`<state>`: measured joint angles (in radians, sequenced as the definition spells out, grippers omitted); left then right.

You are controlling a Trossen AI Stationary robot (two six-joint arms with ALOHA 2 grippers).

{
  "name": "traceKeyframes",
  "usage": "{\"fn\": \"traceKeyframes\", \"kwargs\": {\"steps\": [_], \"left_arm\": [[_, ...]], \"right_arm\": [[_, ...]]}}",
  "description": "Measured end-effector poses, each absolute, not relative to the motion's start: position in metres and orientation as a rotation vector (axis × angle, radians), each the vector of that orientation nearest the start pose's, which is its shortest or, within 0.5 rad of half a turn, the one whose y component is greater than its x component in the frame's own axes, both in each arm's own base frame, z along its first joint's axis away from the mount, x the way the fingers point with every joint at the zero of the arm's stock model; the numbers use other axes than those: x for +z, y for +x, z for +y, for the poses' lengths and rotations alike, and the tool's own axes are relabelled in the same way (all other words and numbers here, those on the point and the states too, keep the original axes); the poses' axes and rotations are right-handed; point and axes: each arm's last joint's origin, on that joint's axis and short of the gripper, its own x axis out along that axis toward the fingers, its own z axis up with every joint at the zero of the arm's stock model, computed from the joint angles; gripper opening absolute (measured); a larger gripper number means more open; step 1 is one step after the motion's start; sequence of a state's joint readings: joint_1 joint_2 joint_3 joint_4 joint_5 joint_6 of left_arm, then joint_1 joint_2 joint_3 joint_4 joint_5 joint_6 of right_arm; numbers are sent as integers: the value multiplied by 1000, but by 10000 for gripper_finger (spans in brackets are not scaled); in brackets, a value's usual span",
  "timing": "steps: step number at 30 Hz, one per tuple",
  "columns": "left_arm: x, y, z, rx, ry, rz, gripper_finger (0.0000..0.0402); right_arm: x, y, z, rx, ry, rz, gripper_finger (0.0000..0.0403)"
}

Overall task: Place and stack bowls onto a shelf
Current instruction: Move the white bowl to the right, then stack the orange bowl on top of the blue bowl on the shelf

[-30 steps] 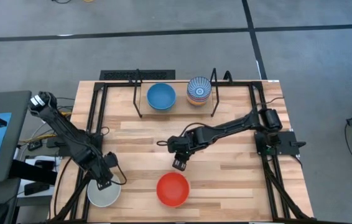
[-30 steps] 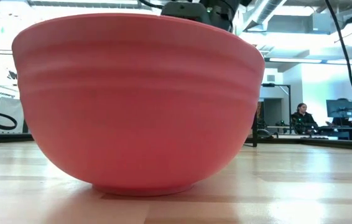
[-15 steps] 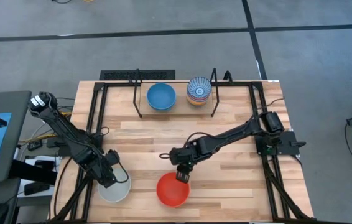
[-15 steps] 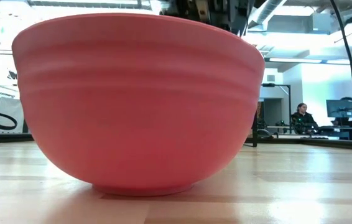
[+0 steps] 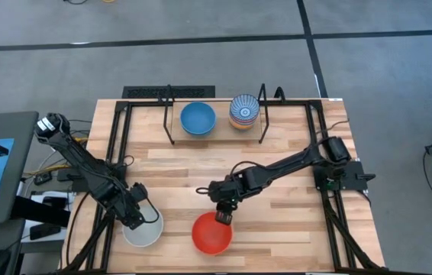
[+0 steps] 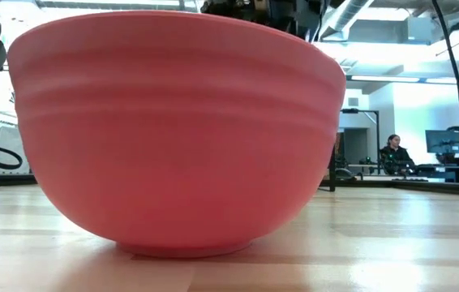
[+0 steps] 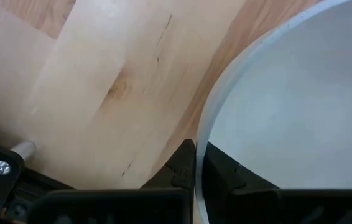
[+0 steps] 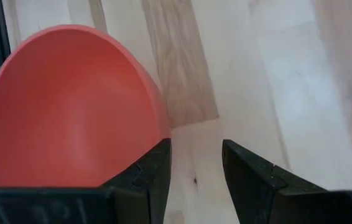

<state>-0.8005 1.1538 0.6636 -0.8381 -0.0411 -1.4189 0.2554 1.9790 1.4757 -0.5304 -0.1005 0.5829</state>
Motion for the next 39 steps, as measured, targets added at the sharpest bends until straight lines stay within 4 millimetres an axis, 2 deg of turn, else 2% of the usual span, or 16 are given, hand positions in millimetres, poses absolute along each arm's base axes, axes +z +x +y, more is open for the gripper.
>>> {"fn": "traceKeyframes", "kwargs": {"steps": [5, 10, 16, 19, 22, 26, 30, 33, 39], "left_arm": [[189, 128, -127, 332, -636, 1355, 0], [189, 131, -125, 366, -659, 1332, 0], [194, 141, -117, 437, -690, 1242, 5], [202, 147, -115, 437, -677, 1190, 22], [210, 151, -110, 431, -654, 1168, 45], [220, 154, -106, 427, -630, 1165, 76], [231, 154, -102, 440, -606, 1151, 99], [240, 153, -99, 465, -587, 1114, 110], [255, 148, -93, 497, -578, 1042, 117]], "right_arm": [[213, 398, 106, -9, 414, 1057, 168], [223, 398, 112, 76, 392, 1006, 169], [197, 403, 122, 102, 364, 1066, 169], [190, 405, 124, 114, 364, 1079, 168], [173, 410, 129, 118, 376, 1100, 164], [161, 409, 128, 79, 396, 1159, 135], [164, 410, 121, 57, 413, 1156, 71], [175, 411, 113, 57, 426, 1125, 24], [192, 414, 88, -3, 462, 1093, 27]]}}
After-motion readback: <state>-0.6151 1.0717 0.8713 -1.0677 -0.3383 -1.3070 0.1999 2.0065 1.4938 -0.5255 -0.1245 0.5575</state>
